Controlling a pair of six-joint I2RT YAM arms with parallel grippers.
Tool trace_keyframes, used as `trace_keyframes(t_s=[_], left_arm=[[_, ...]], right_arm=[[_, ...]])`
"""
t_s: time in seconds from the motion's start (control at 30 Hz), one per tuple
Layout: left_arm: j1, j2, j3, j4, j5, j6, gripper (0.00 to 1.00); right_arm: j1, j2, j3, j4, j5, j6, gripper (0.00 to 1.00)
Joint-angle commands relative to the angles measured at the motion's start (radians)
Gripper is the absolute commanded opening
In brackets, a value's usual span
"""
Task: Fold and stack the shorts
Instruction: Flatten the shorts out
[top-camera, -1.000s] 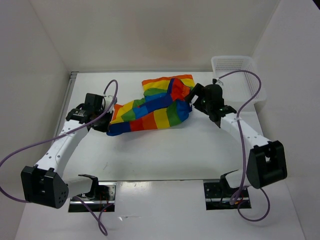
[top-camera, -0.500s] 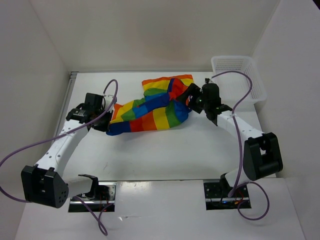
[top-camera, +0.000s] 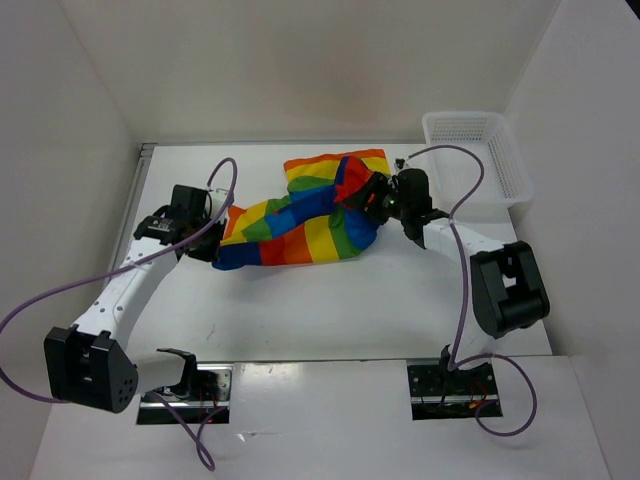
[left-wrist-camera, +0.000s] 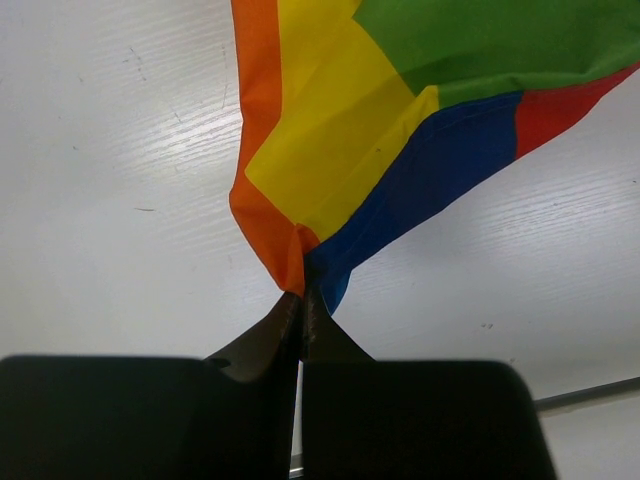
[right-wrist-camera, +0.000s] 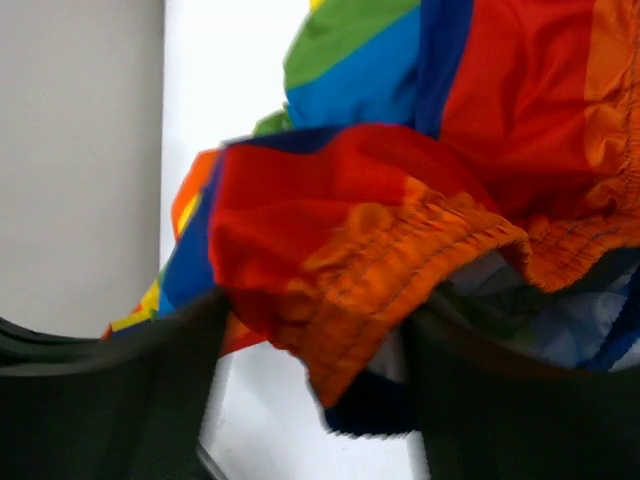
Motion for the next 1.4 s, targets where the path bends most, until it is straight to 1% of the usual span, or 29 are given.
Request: trace_keyframes(t_s=[0.0, 0.07, 0.1, 0.17, 0.2, 0.3, 0.33, 0.4, 0.43, 0.47, 0.5, 0.53, 0.57, 0.6, 0.67, 0.7, 0.73, 0.83, 0.9, 0.93, 0.97, 1.0, 1.03, 1.07, 1.1, 1.13, 1.17, 1.27, 1.37], left_arm=[[-0.003, 0.003, 0.020, 0.028, -0.005, 0.004, 0.00], [-0.003, 0.003, 0.020, 0.028, -0.005, 0.004, 0.00], [-0.003, 0.003, 0.020, 0.042, -0.022, 0.004, 0.00], [-0.003, 0.003, 0.020, 0.064, -0.056, 0.004, 0.00], [-0.003, 0.013, 0.020, 0.094, -0.079, 0.004, 0.00], [0.067, 0.075, 0.060, 0.142, -0.131, 0.004, 0.00], [0.087, 0.108, 0.092, 0.156, -0.131, 0.004, 0.00], [0.155, 0.243, 0.292, 0.202, -0.122, 0.004, 0.00], [0.170, 0.364, 0.411, 0.202, -0.110, 0.004, 0.00], [0.201, 0.429, 0.560, 0.141, -0.099, 0.004, 0.00], [0.216, 0.487, 0.914, 0.099, -0.082, 0.004, 0.00], [0.229, 0.588, 1.093, 0.060, -0.052, 0.004, 0.00], [0.239, 0.630, 1.265, -0.005, -0.052, 0.004, 0.00], [0.253, 0.709, 1.593, -0.039, -0.052, 0.004, 0.00], [0.253, 0.792, 1.919, -0.175, -0.070, 0.004, 0.00], [0.262, 0.832, 2.069, -0.229, -0.079, 0.004, 0.00], [0.262, 0.777, 1.984, -0.238, -0.099, 0.004, 0.00], [0.321, 0.612, 1.817, -0.295, 0.028, 0.004, 0.00], [0.321, 0.484, 1.578, -0.314, 0.103, 0.004, 0.00], [0.321, 0.424, 1.457, -0.277, 0.117, 0.004, 0.00], [0.321, 0.355, 1.317, -0.225, 0.117, 0.004, 0.00], [0.321, 0.208, 1.167, -0.164, 0.085, 0.004, 0.00], [0.298, 0.146, 0.912, -0.084, 0.067, 0.004, 0.00], [0.298, 0.095, 0.818, -0.084, 0.057, 0.004, 0.00], [0.287, 0.031, 0.752, -0.084, 0.057, 0.004, 0.00], [0.287, 0.017, 0.668, -0.155, 0.057, 0.004, 0.00], [0.287, 0.008, 0.638, -0.198, 0.067, 0.004, 0.00], [0.278, -0.026, 0.527, -0.346, 0.134, 0.004, 0.00], [0.247, -0.063, 0.471, -0.412, 0.143, 0.004, 0.00]], right_arm=[[0.001, 0.044, 0.025, 0.122, -0.090, -0.001, 0.61], [0.001, 0.070, 0.060, 0.101, -0.101, -0.001, 0.41], [-0.008, 0.070, 0.060, 0.072, -0.101, -0.010, 0.21], [-0.028, 0.040, 0.071, 0.042, -0.101, -0.020, 0.04], [-0.037, 0.020, 0.071, 0.023, -0.084, -0.020, 0.00], [-0.088, -0.034, 0.148, -0.121, 0.020, -0.079, 0.00], [-0.103, -0.034, 0.262, -0.155, 0.020, -0.102, 0.00], [-0.134, 0.087, 0.451, -0.264, 0.008, -0.151, 0.00], [-0.146, 0.145, 0.710, -0.304, -0.047, -0.162, 0.00], [-0.155, 0.267, 0.863, -0.398, -0.073, -0.176, 0.00], [-0.156, 0.327, 1.024, -0.462, -0.082, -0.216, 0.00], [-0.145, 0.375, 1.338, -0.520, -0.061, -0.243, 0.00], [-0.124, 0.406, 1.434, -0.559, -0.031, -0.271, 0.00], [-0.123, 0.391, 1.488, -0.559, -0.005, -0.282, 0.00], [-0.132, 0.344, 1.479, -0.547, -0.015, -0.271, 0.00], [-0.133, 0.281, 1.413, -0.547, -0.015, -0.288, 0.00], [-0.133, 0.243, 1.359, -0.547, -0.030, -0.303, 0.00], [-0.111, 0.074, 1.087, -0.521, -0.030, -0.357, 0.00], [-0.102, -0.058, 0.867, -0.505, -0.012, -0.369, 0.00], [-0.102, -0.103, 0.799, -0.505, 0.002, -0.379, 0.00], [-0.102, -0.147, 0.735, -0.505, 0.020, -0.389, 0.00], [-0.102, -0.228, 0.620, -0.530, 0.046, -0.389, 0.00], [-0.102, -0.264, 0.567, -0.548, 0.057, -0.389, 0.00], [-0.102, -0.293, 0.518, -0.571, 0.057, -0.389, 0.00], [-0.093, -0.319, 0.416, -0.593, 0.057, -0.389, 0.00], [-0.084, -0.366, 0.362, -0.623, 0.057, -0.389, 0.00], [-0.073, -0.388, 0.256, -0.633, 0.057, -0.380, 0.00], [-0.047, -0.460, 0.074, -0.642, -0.010, -0.311, 0.00], [0.007, -0.525, -0.039, -0.694, -0.062, -0.272, 0.00]])
